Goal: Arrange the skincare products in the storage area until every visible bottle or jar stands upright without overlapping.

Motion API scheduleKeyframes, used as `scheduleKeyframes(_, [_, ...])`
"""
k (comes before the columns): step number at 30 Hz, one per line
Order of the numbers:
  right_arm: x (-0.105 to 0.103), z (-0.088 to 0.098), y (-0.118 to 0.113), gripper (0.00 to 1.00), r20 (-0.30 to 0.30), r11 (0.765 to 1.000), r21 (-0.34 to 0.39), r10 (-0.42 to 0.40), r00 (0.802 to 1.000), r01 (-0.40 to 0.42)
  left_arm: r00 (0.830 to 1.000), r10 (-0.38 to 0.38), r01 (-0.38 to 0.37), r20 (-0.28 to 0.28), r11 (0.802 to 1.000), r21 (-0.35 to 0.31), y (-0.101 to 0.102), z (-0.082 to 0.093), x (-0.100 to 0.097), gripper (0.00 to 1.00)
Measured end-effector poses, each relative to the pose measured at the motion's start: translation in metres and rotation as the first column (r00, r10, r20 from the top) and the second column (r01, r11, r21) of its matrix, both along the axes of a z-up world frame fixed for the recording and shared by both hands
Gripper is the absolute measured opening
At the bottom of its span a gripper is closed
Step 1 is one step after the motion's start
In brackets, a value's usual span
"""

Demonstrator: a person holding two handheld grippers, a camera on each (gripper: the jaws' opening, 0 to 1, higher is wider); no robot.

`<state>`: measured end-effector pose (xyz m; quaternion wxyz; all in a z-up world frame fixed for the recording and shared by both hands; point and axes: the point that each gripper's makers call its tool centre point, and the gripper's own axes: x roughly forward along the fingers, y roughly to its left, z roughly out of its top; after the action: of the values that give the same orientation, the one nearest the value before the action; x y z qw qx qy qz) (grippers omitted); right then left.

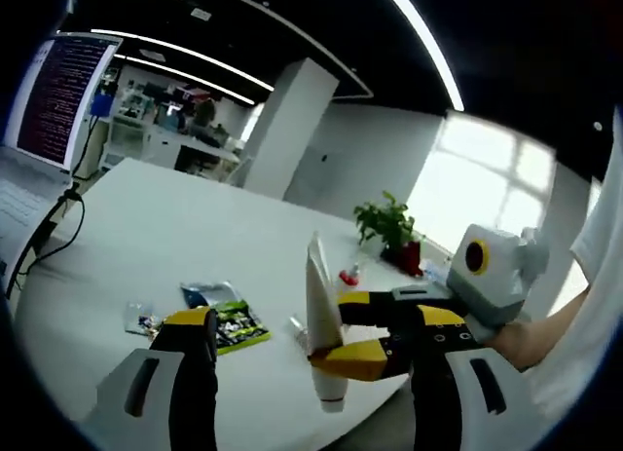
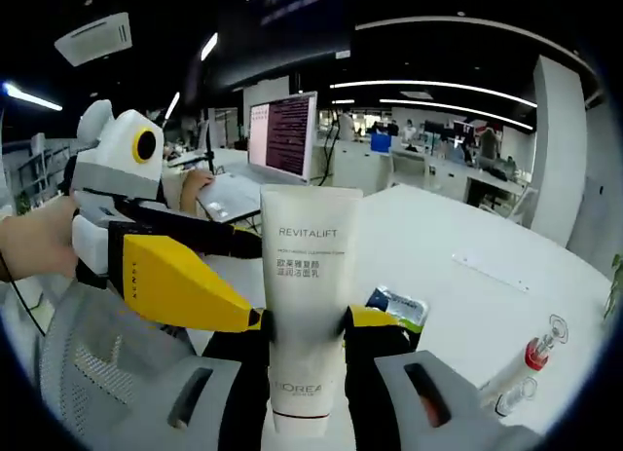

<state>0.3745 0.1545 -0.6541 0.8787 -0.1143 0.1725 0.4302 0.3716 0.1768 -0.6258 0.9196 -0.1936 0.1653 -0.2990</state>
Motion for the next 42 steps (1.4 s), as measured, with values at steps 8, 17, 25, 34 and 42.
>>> scheduleKeyframes(8, [-0.006, 0.007, 0.007, 0.28, 0.034, 1.0, -0.012, 0.026, 0.999, -0.026, 1.0, 0.012, -0.012, -0.006, 1.0, -0.001, 0.0, 0.0, 0.0, 0.68])
scheduleKeyframes(17, [-0.012, 0.012, 0.014, 0.28, 0.086, 0.997, -0.047, 0.061, 0.994, -0.057, 0.996, 0.081, -0.08, 0.022, 0.997, -0.014, 0.012, 0.007, 0.001, 0.52])
scheduleKeyframes(25, [-0.015, 0.015, 0.016, 0.28, 0.11, 0.996, -0.062, 0.072, 0.991, -0.066, 0.996, 0.08, -0.08, 0.033, 0.997, -0.023, 0.008, 0.01, -0.001, 0.38])
scheduleKeyframes(34, [-0.02, 0.012, 0.019, 0.28, 0.097, 0.995, -0.062, 0.084, 0.992, -0.078, 0.991, 0.086, -0.089, 0.103, 0.996, 0.021, 0.001, 0.02, -0.003, 0.22])
scheduleKeyframes(42, [-0.022, 0.014, 0.02, 0.28, 0.095, 0.995, -0.057, 0.088, 0.992, -0.083, 0.988, 0.084, -0.094, 0.131, 0.993, 0.072, 0.001, 0.019, -0.003, 0.13])
